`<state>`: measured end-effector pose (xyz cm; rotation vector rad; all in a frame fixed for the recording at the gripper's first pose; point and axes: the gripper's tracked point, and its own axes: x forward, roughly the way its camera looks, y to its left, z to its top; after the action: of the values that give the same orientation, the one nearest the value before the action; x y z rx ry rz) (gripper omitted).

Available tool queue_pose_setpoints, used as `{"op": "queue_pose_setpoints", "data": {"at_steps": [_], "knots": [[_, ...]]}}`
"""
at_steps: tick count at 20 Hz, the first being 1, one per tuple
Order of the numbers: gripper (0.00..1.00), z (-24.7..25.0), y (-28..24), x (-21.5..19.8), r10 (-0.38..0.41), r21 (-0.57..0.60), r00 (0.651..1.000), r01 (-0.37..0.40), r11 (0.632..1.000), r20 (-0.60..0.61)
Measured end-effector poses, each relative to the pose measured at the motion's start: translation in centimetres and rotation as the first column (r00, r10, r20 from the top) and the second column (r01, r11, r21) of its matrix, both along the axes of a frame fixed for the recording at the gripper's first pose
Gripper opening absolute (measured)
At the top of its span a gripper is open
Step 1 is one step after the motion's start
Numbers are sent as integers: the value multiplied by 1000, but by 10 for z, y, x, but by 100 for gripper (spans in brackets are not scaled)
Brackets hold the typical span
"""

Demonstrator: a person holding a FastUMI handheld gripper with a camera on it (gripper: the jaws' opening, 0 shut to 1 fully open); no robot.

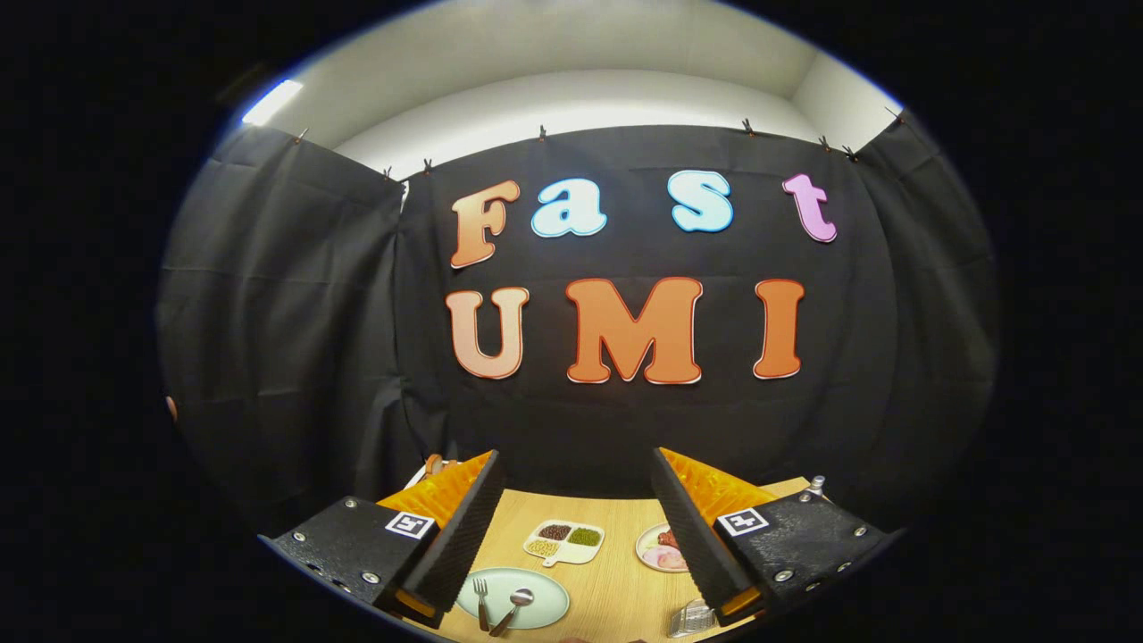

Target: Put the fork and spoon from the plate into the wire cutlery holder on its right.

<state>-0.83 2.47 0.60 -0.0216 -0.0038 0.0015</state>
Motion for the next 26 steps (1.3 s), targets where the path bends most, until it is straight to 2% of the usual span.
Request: {"op": "queue_pose_setpoints", "data": {"at_steps": [8, 11, 13, 15, 20, 23, 26], "knots": [[99, -39, 24, 14, -3, -11, 993, 2, 1000, -118], [99, -73, 39, 21, 6, -29, 975, -12, 1000, -220], [99, -99, 49, 23, 19, -33, 950, -31, 999, -312], [99, -134, 56, 25, 26, -30, 903, -43, 999, -428], [97, -227, 72, 17, 83, 64, 701, -53, 997, -709], [94, -269, 80, 13, 92, 63, 591, -69, 996, -802], [87, -302, 87, 17, 90, 63, 497, -72, 995, -863]]}}
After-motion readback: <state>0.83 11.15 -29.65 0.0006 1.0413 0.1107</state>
